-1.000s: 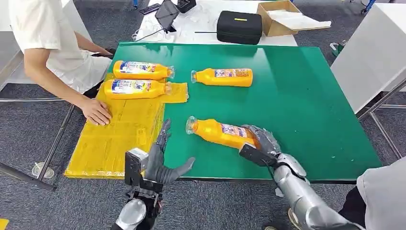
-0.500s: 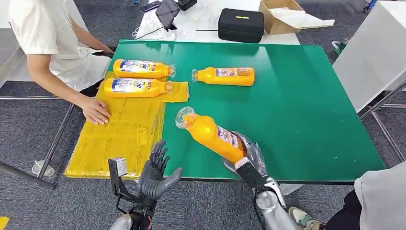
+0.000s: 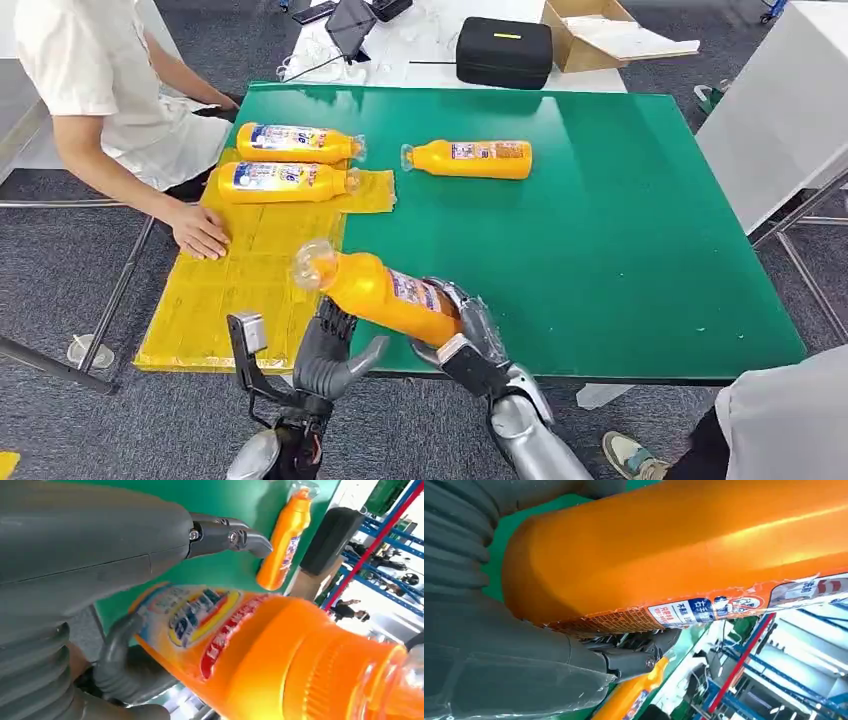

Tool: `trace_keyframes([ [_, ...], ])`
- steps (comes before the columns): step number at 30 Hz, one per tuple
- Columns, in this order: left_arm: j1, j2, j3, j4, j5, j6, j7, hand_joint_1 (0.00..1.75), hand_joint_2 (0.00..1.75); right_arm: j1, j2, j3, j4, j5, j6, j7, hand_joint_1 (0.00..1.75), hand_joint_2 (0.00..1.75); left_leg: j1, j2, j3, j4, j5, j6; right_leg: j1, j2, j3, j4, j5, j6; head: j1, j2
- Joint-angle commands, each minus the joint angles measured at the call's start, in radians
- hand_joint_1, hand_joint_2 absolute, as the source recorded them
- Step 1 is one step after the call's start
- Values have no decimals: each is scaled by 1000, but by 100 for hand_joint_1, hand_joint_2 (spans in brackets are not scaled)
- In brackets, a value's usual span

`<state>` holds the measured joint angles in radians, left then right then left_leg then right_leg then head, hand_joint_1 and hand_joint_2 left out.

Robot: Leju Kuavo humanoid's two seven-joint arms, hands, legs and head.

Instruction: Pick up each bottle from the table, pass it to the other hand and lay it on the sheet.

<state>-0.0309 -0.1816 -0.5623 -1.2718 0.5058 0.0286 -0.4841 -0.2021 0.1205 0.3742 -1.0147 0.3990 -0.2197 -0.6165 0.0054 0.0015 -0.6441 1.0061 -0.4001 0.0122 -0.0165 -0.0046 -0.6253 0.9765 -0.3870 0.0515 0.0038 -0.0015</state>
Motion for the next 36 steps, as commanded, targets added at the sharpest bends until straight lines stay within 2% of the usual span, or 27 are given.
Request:
trace_keyframes([
  [1,-60,-3,-17,59,-81,68,-66,0,175,-80,23,120,159,13,13,20,175,175,1,2,5,0,-2,-1,1,2,5,-1,-1,-2,0,0],
  [5,-79,-20,14,55,-107,142,-115,0,175,-106,23,147,190,15,5,18,175,175,1,1,5,0,-2,-1,1,1,5,0,-2,-2,0,0],
  [15,-125,-45,50,128,-69,130,-117,0,175,-142,22,199,234,15,32,23,175,175,1,0,4,0,-2,0,1,0,4,-1,-1,-2,0,0],
  [16,-128,-46,51,133,-67,126,-119,143,175,-144,21,201,236,15,33,23,175,175,1,0,6,0,-3,0,2,0,7,-1,-2,-3,0,0],
  [17,-134,-45,55,143,-59,108,-127,175,175,-145,23,199,237,5,33,20,175,175,1,0,4,0,-2,0,1,0,4,-1,-1,-2,0,0],
  [23,-135,-44,62,150,-46,93,-120,175,175,-146,22,197,235,-3,36,17,175,175,1,0,4,0,-2,0,1,0,4,-1,-1,-2,0,0],
  [25,-127,-42,74,149,18,17,-86,175,175,-135,25,177,219,-53,74,0,164,175,1,0,5,1,-2,0,1,1,5,0,-2,-2,0,0],
  [26,-112,-41,94,139,116,-98,-43,175,175,-123,25,167,200,-94,123,-12,159,175,1,0,6,1,-3,0,1,1,6,0,-2,-2,0,0],
  [28,-84,-30,106,108,189,-196,0,175,175,-103,32,153,171,-156,208,-12,147,175,2,0,7,1,-3,-1,2,1,8,0,-3,-3,0,0],
  [31,-47,-22,106,49,185,-259,-18,175,175,-54,35,137,92,-219,262,-9,154,175,1,2,6,0,-3,-1,1,2,6,0,-2,-2,0,0],
  [33,-59,-31,101,53,188,-263,-16,175,175,-41,29,139,73,-225,258,7,131,175,2,2,8,1,-5,-1,2,2,7,1,-4,-3,0,0],
  [34,-64,-35,101,60,188,-262,-16,175,175,-40,28,137,77,-227,258,14,54,175,2,0,6,2,-4,-1,2,1,6,1,-4,-3,0,0],
  [35,-75,-41,103,76,189,-259,-20,175,175,-40,24,134,93,-233,265,29,0,175,1,-1,2,1,-2,0,1,-1,2,0,-2,-1,0,0],
  [36,-85,-46,106,90,200,-274,-29,175,175,-40,15,134,113,-234,270,32,0,175,0,-2,0,0,0,0,0,-2,0,0,-1,-1,0,0],
])
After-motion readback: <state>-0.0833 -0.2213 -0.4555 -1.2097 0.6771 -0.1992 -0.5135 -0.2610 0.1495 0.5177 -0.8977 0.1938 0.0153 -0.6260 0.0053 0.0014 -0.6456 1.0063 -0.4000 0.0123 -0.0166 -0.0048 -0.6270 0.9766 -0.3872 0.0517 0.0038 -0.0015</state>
